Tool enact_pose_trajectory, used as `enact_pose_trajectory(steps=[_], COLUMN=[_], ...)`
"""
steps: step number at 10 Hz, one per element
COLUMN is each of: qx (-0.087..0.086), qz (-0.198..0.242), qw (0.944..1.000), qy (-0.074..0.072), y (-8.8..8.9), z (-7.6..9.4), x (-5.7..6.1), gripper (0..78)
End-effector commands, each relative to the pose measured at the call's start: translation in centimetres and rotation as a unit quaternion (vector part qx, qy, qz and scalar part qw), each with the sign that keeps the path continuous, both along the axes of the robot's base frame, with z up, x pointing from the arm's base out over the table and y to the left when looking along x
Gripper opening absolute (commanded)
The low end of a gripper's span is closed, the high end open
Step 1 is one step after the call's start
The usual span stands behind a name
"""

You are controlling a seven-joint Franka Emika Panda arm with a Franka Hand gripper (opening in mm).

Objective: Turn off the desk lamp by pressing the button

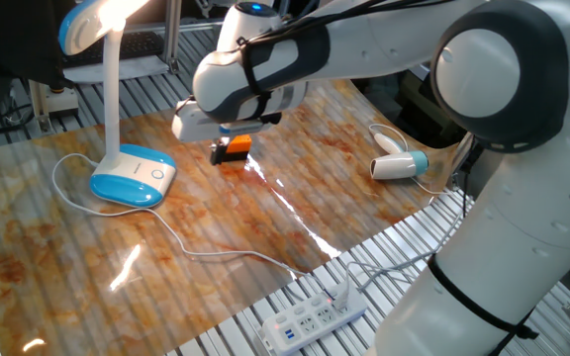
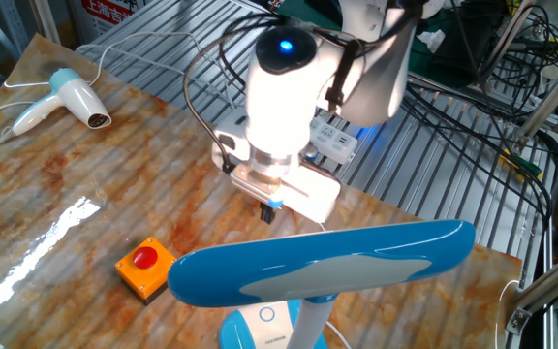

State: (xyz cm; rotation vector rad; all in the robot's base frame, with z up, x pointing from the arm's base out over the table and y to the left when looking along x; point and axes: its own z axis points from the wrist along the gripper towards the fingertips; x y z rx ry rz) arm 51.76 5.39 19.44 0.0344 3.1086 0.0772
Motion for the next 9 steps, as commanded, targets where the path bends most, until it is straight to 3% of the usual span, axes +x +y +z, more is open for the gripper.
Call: enact_pose_trajectory(steps=[1,9], qx=[0.001,0.001], qz=[-0.009,0.002], qw=[1.0,0.9995], qy=[0.0,0.031], y=[1.4,2.9], z=[-0.5,-2.0], x=[0.9,4.0], gripper=[0.0,0.0])
